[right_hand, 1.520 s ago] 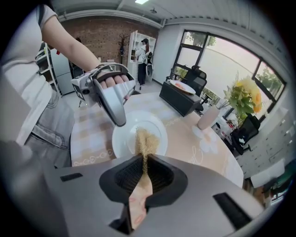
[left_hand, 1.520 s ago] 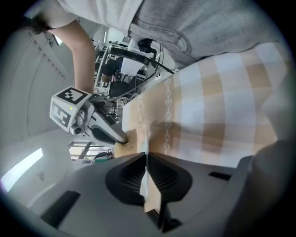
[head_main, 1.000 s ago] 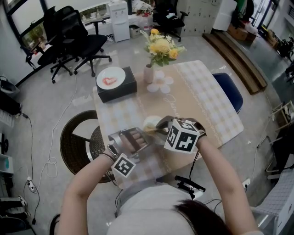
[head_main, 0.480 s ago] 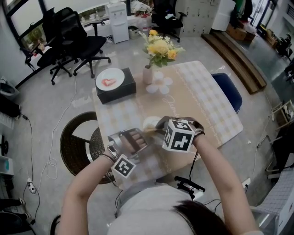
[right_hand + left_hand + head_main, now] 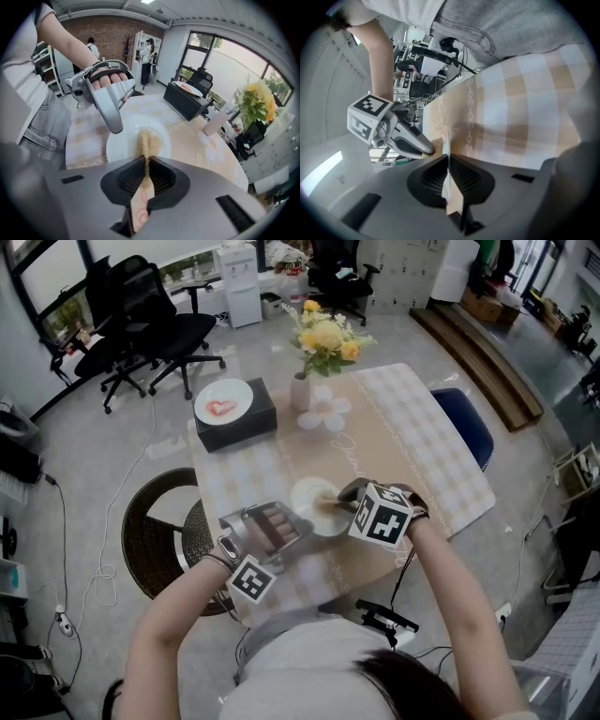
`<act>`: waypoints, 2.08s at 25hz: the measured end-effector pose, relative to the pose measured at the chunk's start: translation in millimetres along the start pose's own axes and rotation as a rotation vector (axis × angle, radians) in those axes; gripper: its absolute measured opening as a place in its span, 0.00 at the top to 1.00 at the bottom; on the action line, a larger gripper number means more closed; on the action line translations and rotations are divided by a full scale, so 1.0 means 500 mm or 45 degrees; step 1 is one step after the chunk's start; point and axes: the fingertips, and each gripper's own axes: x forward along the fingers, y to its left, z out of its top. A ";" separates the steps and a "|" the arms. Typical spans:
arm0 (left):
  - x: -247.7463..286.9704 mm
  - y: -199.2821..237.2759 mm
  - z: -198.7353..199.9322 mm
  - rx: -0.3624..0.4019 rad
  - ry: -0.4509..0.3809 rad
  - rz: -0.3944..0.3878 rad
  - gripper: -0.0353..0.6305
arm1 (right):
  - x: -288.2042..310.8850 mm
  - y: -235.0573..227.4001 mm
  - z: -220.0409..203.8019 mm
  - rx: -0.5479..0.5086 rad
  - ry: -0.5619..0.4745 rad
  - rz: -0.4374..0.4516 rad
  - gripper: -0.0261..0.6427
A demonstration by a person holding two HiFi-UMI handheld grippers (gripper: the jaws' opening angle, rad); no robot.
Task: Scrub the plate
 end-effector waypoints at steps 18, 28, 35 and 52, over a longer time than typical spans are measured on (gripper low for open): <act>-0.001 0.006 0.000 0.005 -0.007 0.018 0.92 | -0.020 -0.024 -0.053 0.156 0.030 -0.012 0.91; 0.001 0.010 0.004 0.022 -0.014 0.021 0.92 | -0.027 -0.023 0.124 0.025 -0.185 0.018 0.91; -0.001 0.011 0.006 0.054 -0.017 0.019 0.92 | -0.009 -0.011 0.166 -0.068 -0.247 -0.042 0.91; -0.002 0.004 0.007 0.087 -0.022 0.000 0.92 | 0.005 -0.019 0.116 -0.145 -0.156 -0.020 0.91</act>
